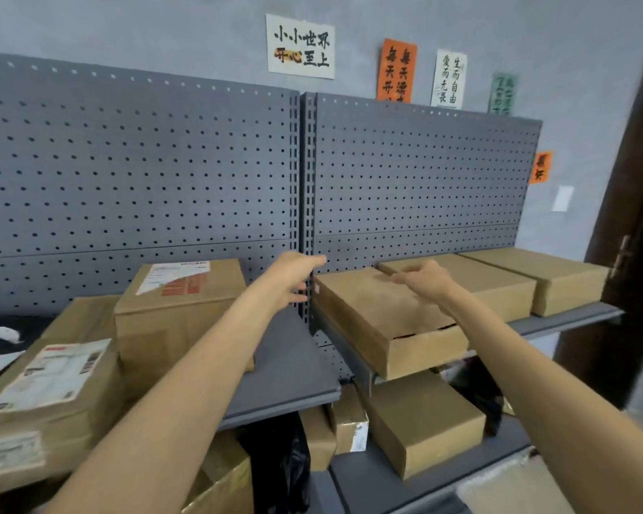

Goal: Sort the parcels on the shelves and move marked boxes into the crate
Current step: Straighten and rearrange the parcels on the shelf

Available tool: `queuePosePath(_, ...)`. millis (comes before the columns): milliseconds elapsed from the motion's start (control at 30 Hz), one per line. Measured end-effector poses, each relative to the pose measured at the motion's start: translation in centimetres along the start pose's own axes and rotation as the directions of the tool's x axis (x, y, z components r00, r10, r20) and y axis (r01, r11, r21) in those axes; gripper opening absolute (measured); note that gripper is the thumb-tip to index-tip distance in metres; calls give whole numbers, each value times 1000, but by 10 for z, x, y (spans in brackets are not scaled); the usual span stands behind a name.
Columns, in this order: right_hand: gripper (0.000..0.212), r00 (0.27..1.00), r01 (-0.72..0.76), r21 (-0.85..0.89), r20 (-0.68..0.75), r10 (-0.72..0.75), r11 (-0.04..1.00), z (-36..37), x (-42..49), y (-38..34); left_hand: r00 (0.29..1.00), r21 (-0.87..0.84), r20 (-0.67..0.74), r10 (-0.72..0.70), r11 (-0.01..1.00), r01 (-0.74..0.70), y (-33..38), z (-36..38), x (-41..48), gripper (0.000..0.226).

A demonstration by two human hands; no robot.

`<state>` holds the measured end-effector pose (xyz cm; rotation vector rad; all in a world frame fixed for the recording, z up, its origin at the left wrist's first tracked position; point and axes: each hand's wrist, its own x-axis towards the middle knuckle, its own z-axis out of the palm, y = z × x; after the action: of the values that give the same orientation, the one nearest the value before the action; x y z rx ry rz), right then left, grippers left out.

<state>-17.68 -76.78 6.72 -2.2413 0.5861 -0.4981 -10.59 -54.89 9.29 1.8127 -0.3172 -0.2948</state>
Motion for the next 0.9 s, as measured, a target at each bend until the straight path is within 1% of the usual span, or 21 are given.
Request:
queuePosePath(67, 48, 997, -1, -104, 83, 10, 995, -10, 5, 23, 994, -29, 56, -94, 995, 95, -16, 40, 4, 57)
queuePosePath(167, 57, 962, 100, -239, 270, -32, 966, -15, 15, 49, 976, -72, 56, -209, 974, 213, -37, 86, 16, 74)
queuePosePath(233, 64, 936, 172, -300, 348, -60, 938, -16, 19, 60, 965, -84, 31, -261, 961, 263, -49, 106, 24, 79)
queuePosePath(267, 65, 928, 205, -323, 364, -79, 924, -16, 20, 63, 963, -110, 22, -269, 957, 270, -54, 114, 27, 77)
queuePosePath(367, 56, 916, 289, -356, 374, -147, 889, -14, 22, 65, 965, -246, 1, -263, 935, 255, -62, 129, 25, 60)
queuePosePath(433, 49, 906, 329, -369, 384, -180, 870, -14, 22, 65, 962, -310, -10, -273, 915, 257, -65, 132, 25, 55)
queuePosePath(567, 47, 899, 365, -372, 380, -218, 854, -11, 24, 67, 948, -345, -12, -318, 891, 294, -66, 133, 25, 54)
queuePosePath(667, 47, 902, 359, -342, 367, -228, 868, -9, 25, 69, 942, -341, -33, -335, 889, 305, -66, 134, 24, 57)
queuePosePath(800, 48, 897, 353, -213, 355, -265, 911, -17, 24, 67, 960, -378, -53, -274, 895, 235, -53, 129, 20, 56)
queuePosePath(900, 48, 867, 401, -127, 371, -332, 907, -28, 21, 59, 978, -384, -112, -176, 915, 120, -31, 117, 17, 61)
